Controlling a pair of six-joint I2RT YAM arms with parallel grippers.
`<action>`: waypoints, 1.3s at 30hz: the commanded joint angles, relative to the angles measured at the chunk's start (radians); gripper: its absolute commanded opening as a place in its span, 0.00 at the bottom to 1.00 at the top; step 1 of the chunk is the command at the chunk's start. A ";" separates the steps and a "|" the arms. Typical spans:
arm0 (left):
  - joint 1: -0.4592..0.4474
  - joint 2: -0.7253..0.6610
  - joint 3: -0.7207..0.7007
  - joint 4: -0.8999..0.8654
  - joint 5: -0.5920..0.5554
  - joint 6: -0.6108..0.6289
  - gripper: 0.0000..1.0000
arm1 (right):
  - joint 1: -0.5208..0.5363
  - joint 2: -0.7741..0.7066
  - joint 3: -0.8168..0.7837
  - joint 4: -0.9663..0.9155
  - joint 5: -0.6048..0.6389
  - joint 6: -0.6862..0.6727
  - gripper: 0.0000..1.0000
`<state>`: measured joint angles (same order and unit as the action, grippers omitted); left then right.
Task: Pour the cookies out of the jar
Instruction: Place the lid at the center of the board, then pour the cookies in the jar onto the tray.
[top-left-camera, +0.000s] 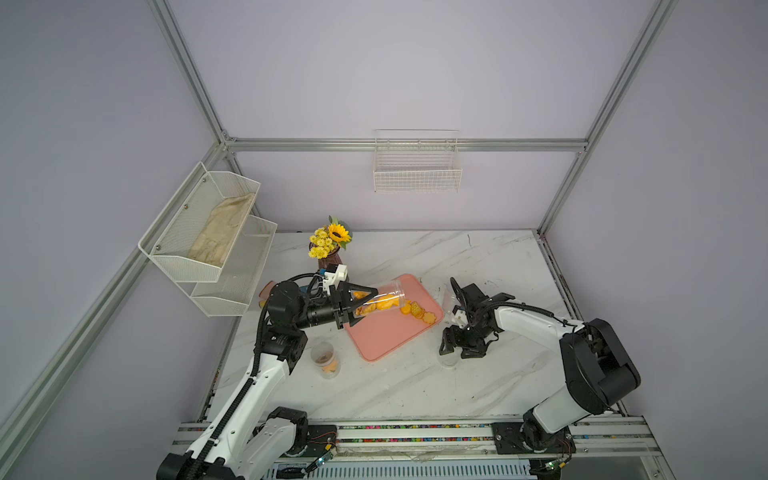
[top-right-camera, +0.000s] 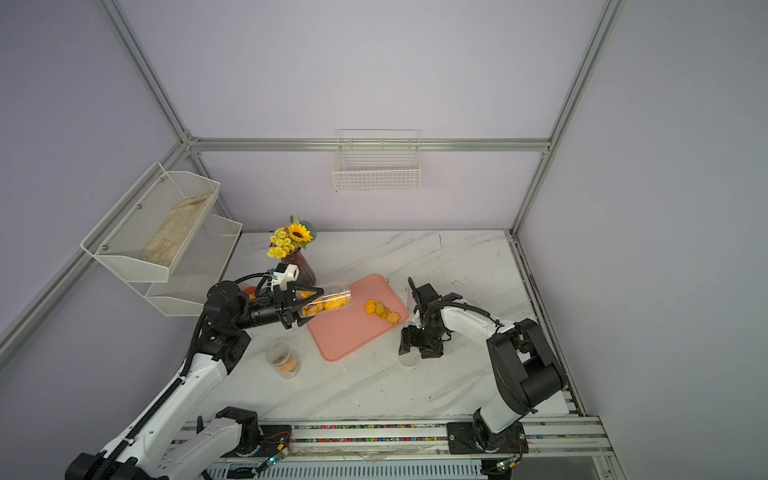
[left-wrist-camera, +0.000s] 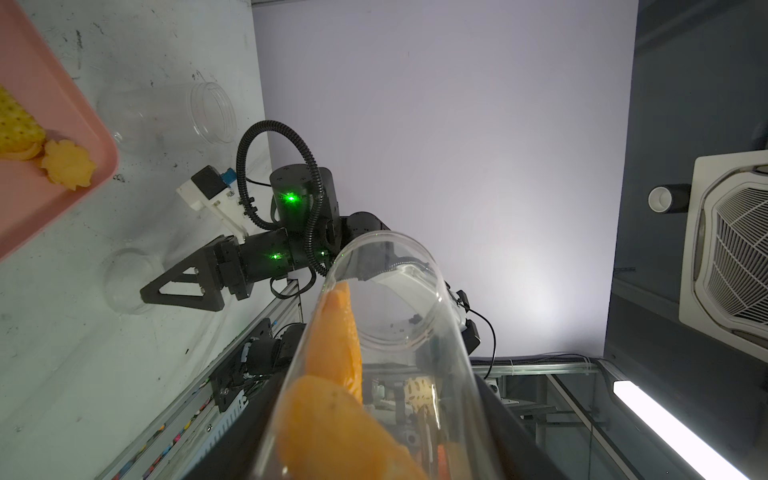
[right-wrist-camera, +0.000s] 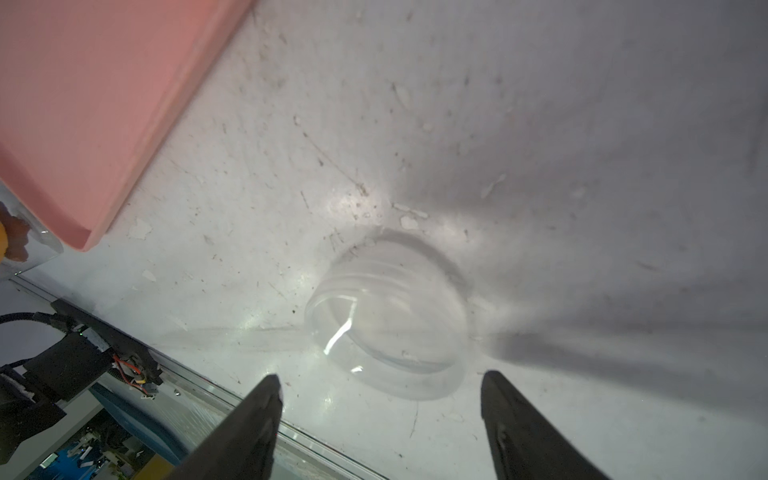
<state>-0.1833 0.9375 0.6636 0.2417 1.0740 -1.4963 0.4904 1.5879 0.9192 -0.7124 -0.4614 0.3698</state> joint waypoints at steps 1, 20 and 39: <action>0.008 -0.025 -0.048 0.011 -0.017 0.043 0.62 | 0.006 0.000 0.029 -0.012 0.016 -0.021 0.79; 0.010 -0.077 -0.171 -0.065 -0.078 0.166 0.62 | 0.005 -0.247 0.192 -0.156 -0.058 -0.017 0.85; 0.154 0.180 -0.145 -0.105 0.089 0.437 0.62 | 0.004 -0.236 0.220 -0.173 -0.097 0.000 0.86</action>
<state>-0.0643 1.0954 0.4927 0.1890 1.0863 -1.1980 0.4904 1.3525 1.1347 -0.8577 -0.5449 0.3626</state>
